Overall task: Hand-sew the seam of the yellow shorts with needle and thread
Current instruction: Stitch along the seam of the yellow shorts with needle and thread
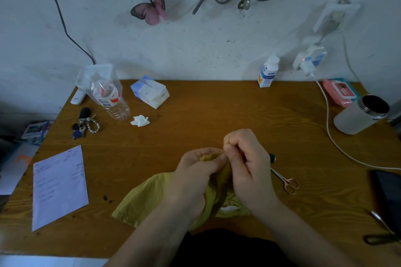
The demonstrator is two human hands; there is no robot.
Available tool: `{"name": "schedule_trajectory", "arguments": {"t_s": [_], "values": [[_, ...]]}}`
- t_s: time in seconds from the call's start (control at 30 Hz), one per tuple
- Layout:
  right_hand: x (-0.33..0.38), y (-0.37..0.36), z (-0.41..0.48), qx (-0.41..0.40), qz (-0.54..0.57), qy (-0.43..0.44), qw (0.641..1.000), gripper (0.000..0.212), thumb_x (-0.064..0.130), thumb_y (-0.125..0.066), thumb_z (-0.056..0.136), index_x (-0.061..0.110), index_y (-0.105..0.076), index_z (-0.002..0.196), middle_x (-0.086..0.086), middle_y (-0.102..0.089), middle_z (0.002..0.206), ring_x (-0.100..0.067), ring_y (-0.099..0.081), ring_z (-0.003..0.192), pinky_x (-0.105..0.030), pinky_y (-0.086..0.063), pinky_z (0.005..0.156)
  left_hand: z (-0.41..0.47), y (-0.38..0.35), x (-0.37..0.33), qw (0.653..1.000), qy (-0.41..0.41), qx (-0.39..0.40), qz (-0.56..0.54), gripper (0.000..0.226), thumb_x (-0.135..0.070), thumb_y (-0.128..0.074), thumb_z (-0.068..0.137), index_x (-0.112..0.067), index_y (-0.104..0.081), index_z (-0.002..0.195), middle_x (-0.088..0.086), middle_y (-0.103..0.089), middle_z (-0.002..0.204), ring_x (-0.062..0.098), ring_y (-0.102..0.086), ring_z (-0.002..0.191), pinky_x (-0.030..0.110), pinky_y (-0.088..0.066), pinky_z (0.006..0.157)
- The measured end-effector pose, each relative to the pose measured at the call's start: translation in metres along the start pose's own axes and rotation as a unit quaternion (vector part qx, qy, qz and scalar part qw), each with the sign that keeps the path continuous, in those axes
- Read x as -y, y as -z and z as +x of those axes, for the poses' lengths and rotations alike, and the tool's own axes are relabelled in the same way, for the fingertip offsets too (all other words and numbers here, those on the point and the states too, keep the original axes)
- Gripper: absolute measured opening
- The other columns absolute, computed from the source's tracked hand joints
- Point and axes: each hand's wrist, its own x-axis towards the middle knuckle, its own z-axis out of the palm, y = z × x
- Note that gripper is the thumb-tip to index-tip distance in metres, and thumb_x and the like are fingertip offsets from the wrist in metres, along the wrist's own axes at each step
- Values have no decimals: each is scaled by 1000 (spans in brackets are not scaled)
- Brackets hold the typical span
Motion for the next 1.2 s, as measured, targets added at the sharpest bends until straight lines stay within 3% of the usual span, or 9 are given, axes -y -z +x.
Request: {"name": "schedule_trajectory", "arguments": {"t_s": [0.07,0.13,0.3,0.4,0.53,0.7,0.9,1.1,1.2], "values": [[6,-2,2,8,113,-136,984,19,17,-43,87,20,-50,70,7,-47,67,-13,-45,66,-28,-41,62,0,-3,7,985,-97,-52,135,25,-7,-56,90,-13,-71,71,6,-70,69,11,-66,61,19,-53,54],[11,-1,6,-15,174,-194,965,21,17,-41,86,21,-51,69,6,-48,66,-12,-45,66,-26,-39,64,-1,-4,15,958,-153,-98,224,20,-11,-59,89,-19,-69,74,-1,-70,73,7,-65,67,14,-53,58],[16,5,16,11,188,-223,956,27,16,-42,97,22,-59,76,11,-55,69,-4,-46,63,-19,-38,61,2,0,14,976,-138,-102,133,25,-10,-56,91,-21,-72,75,4,-72,70,20,-69,70,31,-58,65],[19,16,20,4,330,-280,901,30,14,-40,96,22,-58,72,3,-60,68,-6,-42,53,-17,-36,49,2,7,8,978,-148,-105,102,25,-9,-55,91,-17,-73,75,11,-73,77,29,-70,78,41,-57,74],[23,37,25,-23,442,-303,844,23,22,-44,86,19,-57,67,4,-50,55,-6,-39,46,-16,-36,43,3,19,5,980,-145,-116,72,23,-10,-56,90,-17,-74,76,13,-74,82,29,-71,81,41,-55,77],[24,56,19,-54,456,-309,833,21,19,-43,86,16,-54,69,5,-41,52,-6,-34,45,-16,-35,42,3,26,1,976,-162,-133,55,16,-10,-56,90,-9,-71,86,14,-74,82,28,-72,79,37,-55,73],[9,74,4,-96,433,-360,821,20,21,-44,85,17,-54,69,6,-38,52,-6,-33,43,-15,-34,39,5,36,-8,968,-187,-167,27,15,-10,-57,89,-10,-71,84,16,-73,83,30,-71,79,38,-55,71],[-11,94,-8,-144,424,-393,803,22,23,-45,83,21,-59,66,8,-37,54,-4,-33,44,-14,-34,40,7,48,-14,963,-202,-178,-10,27,-9,-59,88,-19,-75,68,8,-74,76,20,-71,71,25,-56,59],[-21,101,-12,-166,418,-405,796,30,20,-41,91,21,-59,67,9,-37,52,-3,-33,43,-14,-35,39,9,50,-16,960,-210,-183,-9,30,-10,-60,88,-23,-75,65,3,-74,73,17,-71,71,24,-56,60]]}}
